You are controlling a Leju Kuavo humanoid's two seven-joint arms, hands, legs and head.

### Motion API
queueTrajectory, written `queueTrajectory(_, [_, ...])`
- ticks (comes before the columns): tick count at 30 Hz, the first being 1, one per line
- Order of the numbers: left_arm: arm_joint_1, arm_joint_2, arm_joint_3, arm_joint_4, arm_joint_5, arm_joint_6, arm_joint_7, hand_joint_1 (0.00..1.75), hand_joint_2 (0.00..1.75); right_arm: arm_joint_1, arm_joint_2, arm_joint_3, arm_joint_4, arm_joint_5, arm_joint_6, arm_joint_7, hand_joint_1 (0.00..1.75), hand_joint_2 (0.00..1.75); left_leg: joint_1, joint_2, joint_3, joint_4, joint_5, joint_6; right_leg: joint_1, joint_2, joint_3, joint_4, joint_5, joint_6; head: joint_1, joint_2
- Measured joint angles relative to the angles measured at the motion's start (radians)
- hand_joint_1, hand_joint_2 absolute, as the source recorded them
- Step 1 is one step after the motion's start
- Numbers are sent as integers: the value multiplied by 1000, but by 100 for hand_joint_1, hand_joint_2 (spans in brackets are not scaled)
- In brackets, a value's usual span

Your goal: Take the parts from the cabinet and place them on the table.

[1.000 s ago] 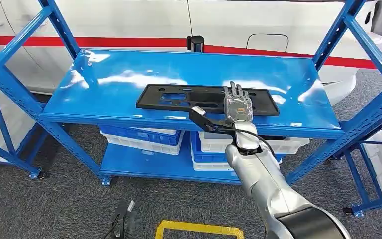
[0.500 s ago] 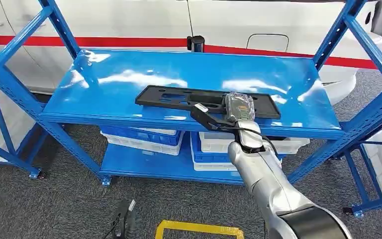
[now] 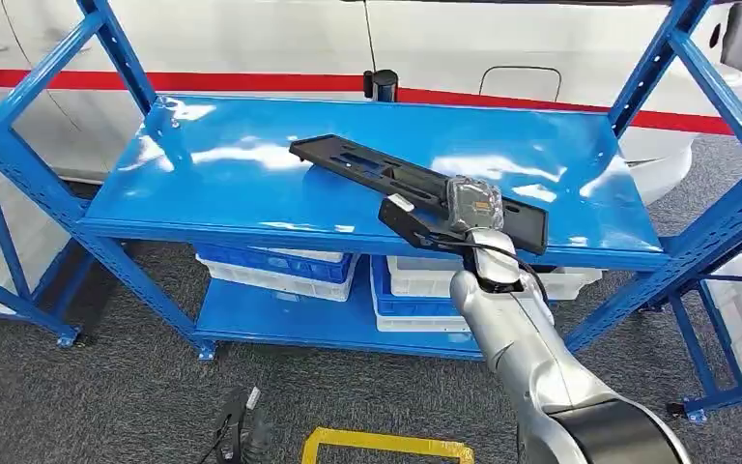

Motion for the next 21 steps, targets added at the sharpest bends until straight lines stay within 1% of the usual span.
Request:
queueTrajectory(7, [0,0,5,0,0,0,-4,0,175,0,-1,-2,0,1,0,-2,175,175,0,0,0,0,0,0,0,0,0,0,0,0,0,0])
queueTrajectory(10, [0,0,6,0,0,-11,-7,0,175,0,-1,-4,0,2,0,-3,175,175,0,0,0,0,0,0,0,0,1,0,0,0,0,0])
queueTrajectory(13, [0,0,6,0,-3,5,-10,0,175,0,-1,-6,0,10,-13,-9,175,175,0,0,0,0,0,0,0,0,1,0,0,0,0,0])
queueTrajectory(15, [0,0,8,0,-2,26,-6,0,175,0,-1,-6,0,23,-47,-12,175,175,0,0,0,0,0,0,0,0,1,0,0,0,0,0])
queueTrajectory(19, [1,1,21,0,-1,74,29,0,175,-2,2,-6,-4,50,-167,-37,175,175,0,-1,0,0,0,0,0,0,0,0,0,0,0,0])
queueTrajectory(21, [1,2,24,0,-1,78,33,0,175,-9,5,-6,-5,52,-182,-41,175,175,0,0,0,0,0,0,0,0,0,0,0,0,0,0])
